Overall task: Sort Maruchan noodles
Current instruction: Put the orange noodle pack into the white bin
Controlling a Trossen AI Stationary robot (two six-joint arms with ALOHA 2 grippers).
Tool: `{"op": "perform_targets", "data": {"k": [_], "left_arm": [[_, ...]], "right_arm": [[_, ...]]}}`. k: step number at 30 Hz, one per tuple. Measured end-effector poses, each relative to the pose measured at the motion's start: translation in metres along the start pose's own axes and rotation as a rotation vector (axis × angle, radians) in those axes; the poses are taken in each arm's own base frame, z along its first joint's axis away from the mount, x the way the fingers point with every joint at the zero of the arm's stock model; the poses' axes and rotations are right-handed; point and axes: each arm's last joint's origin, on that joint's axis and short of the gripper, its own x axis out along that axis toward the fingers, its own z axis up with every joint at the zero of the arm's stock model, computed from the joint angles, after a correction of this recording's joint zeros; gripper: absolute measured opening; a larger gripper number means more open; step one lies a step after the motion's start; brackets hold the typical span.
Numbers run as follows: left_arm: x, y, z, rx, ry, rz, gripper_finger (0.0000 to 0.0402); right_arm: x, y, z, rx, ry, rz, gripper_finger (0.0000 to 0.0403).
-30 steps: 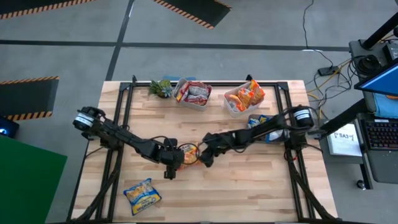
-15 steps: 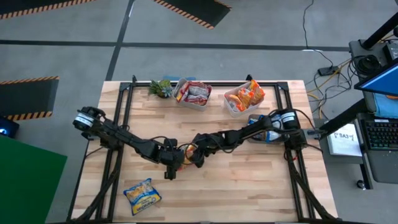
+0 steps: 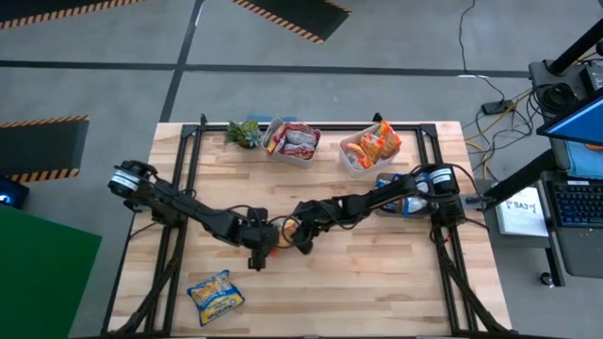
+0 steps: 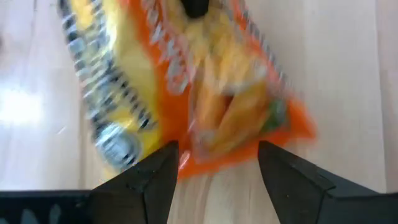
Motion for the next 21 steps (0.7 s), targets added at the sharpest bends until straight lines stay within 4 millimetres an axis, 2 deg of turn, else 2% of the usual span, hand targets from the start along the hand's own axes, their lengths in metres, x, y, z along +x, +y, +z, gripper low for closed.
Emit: {"op": "perform_targets", "data": {"k": [6,10,17,21], "left_arm": [[-0.025,0.006,0.000,0.014,-0.033,0.033,0.0203],[-0.049,0.013,0.006,0.021,-0.144,0.098,0.0203],[-0.090,0.027,0.014,-0.008,-0.366,0.287,0.0203],[-0.103,0.033,0.015,-0.051,-0.437,0.368,0.0204]], "right_arm": [[-0.019,0.006,0.006,-0.060,0.026,-0.030,0.0030],[-0.042,0.010,0.014,-0.105,0.044,-0.053,0.0029],[-0.105,0.017,0.035,-0.164,-0.006,-0.153,0.0029],[-0.147,0.015,0.047,-0.184,-0.052,-0.224,0.0029]]}}
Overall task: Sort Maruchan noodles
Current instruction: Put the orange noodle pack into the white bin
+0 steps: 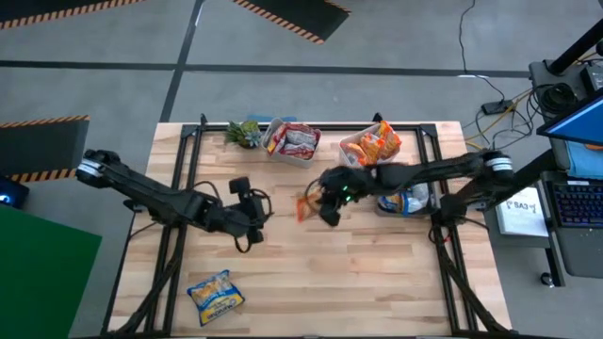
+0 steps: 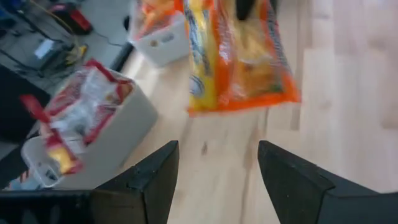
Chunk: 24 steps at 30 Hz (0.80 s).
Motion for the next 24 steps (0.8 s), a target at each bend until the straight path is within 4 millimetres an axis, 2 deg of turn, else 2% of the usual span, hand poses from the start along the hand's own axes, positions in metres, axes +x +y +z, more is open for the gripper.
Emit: {"op": "perform_targets", "data": {"k": [6,12,17,24], "left_arm": [[-0.003,0.002,0.004,-0.012,-0.040,0.020,0.0204],[0.000,0.000,0.003,-0.003,-0.033,0.020,0.0204],[0.000,0.000,0.004,0.003,-0.036,0.020,0.0204],[0.000,0.000,0.004,0.007,-0.038,0.019,0.0204]], "right_arm": [[-0.056,-0.034,0.014,-0.006,-0.063,-0.118,0.0029],[-0.091,-0.083,0.014,-0.021,-0.020,-0.262,0.0029],[-0.099,-0.118,0.011,-0.094,0.078,-0.334,0.0029],[-0.086,-0.158,0.009,-0.123,0.173,-0.357,0.0029]]}}
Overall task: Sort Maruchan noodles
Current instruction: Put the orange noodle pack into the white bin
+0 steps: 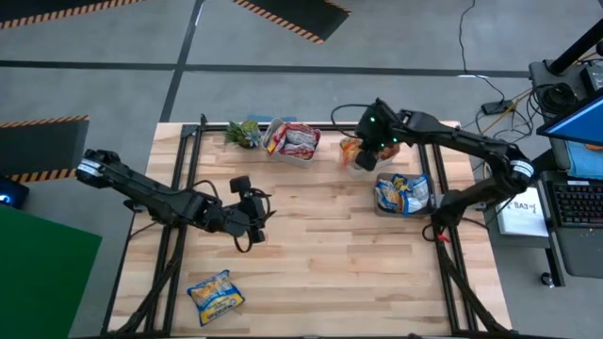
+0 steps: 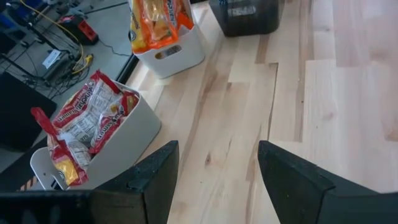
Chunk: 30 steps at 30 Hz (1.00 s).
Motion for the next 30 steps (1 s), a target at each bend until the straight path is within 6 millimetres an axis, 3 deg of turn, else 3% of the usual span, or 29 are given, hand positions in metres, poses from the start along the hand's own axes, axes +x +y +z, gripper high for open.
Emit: {"op": "perform_targets", "data": {"k": [8,13,17,23,30], "left_arm": [[0.000,0.000,0.000,0.000,0.000,0.000,0.0204],[0.000,0.000,0.000,0.000,0.000,0.000,0.0204],[0.000,0.000,0.000,0.000,0.000,0.000,0.0204],[0.000,0.000,0.000,0.000,0.000,0.000,0.0204],[0.000,0.000,0.000,0.000,0.000,0.000,0.0204]], "right_arm": [[0.030,-0.021,-0.005,-0.043,0.102,-0.015,0.0029],[0.037,-0.026,-0.009,-0.058,0.152,-0.033,0.0029],[0.036,-0.027,-0.010,-0.053,0.164,-0.056,0.0053],[0.029,-0.029,-0.011,-0.052,0.190,-0.136,0.0127],[0.002,-0.034,0.005,0.031,0.219,-0.226,0.0181]]}}
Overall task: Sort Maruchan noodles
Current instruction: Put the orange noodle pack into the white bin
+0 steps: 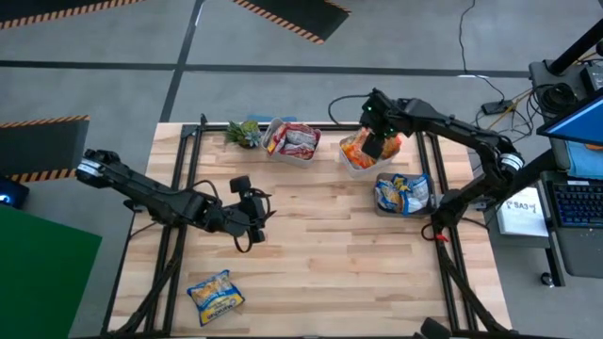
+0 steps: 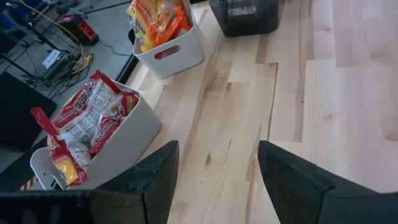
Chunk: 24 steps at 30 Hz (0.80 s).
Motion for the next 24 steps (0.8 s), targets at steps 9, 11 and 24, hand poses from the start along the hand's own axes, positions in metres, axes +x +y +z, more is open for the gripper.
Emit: {"op": "perform_targets", "data": {"k": [9,11,24], "left_arm": [[0.000,0.000,0.000,-0.004,0.000,0.000,0.0204],[0.000,0.000,0.000,-0.004,0.000,0.000,0.0204],[0.000,0.000,0.000,-0.009,-0.002,0.000,0.0204]], "right_arm": [[-0.007,0.006,0.010,0.094,-0.100,0.098,0.0143],[0.001,0.010,0.008,0.098,-0.112,0.145,0.0122],[0.076,0.037,-0.036,0.128,-0.145,0.156,0.0015]]}}
